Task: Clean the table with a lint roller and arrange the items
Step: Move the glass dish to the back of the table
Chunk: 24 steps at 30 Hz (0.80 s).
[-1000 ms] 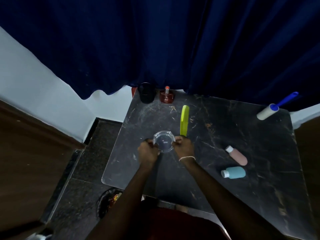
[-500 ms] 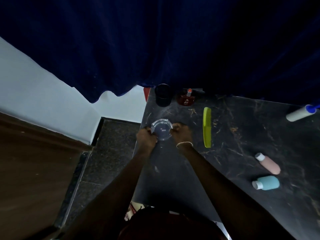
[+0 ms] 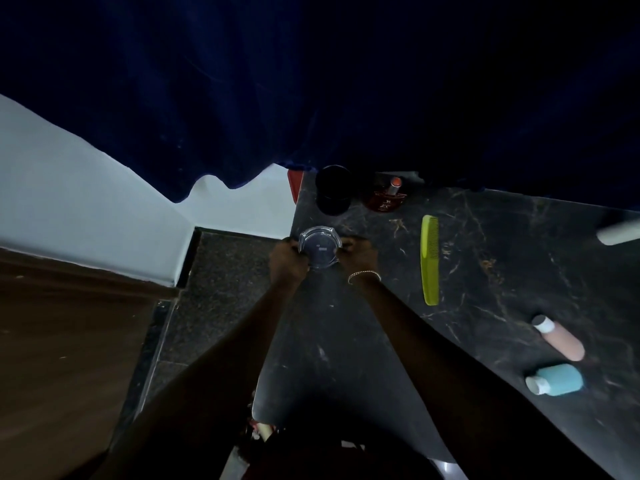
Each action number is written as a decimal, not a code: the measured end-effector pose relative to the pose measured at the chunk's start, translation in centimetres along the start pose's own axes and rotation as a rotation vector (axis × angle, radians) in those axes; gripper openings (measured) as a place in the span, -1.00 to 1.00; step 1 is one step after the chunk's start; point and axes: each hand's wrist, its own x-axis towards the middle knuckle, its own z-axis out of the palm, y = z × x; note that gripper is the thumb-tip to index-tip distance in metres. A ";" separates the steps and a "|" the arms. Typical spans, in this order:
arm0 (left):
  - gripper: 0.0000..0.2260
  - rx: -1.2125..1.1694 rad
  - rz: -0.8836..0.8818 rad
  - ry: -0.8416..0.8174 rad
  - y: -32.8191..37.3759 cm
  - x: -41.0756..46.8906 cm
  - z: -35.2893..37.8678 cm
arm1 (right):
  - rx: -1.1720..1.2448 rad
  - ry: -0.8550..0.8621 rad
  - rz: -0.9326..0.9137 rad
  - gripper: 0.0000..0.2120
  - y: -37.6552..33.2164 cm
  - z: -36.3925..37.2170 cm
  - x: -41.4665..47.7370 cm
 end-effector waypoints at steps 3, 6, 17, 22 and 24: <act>-0.82 -0.090 -0.031 -0.032 -0.3 0.8 0.1 | -0.010 0.011 -0.017 -0.81 0.2 0.3 0.3; -0.81 -0.173 -0.055 -0.045 -0.7 1.1 0.3 | 0.054 0.032 -0.015 -0.81 0.5 0.6 0.4; -0.69 0.110 0.211 0.020 -2.1 -2.0 -0.4 | -0.044 0.041 -0.166 -0.66 2.2 -0.3 -2.2; -0.58 0.292 0.417 -0.004 -4.5 -6.6 0.0 | -0.158 0.053 -0.321 -0.46 5.5 -1.8 -6.2; -0.52 0.375 0.527 0.020 -5.4 -8.5 0.3 | -0.195 0.033 -0.330 -0.41 6.9 -2.6 -8.0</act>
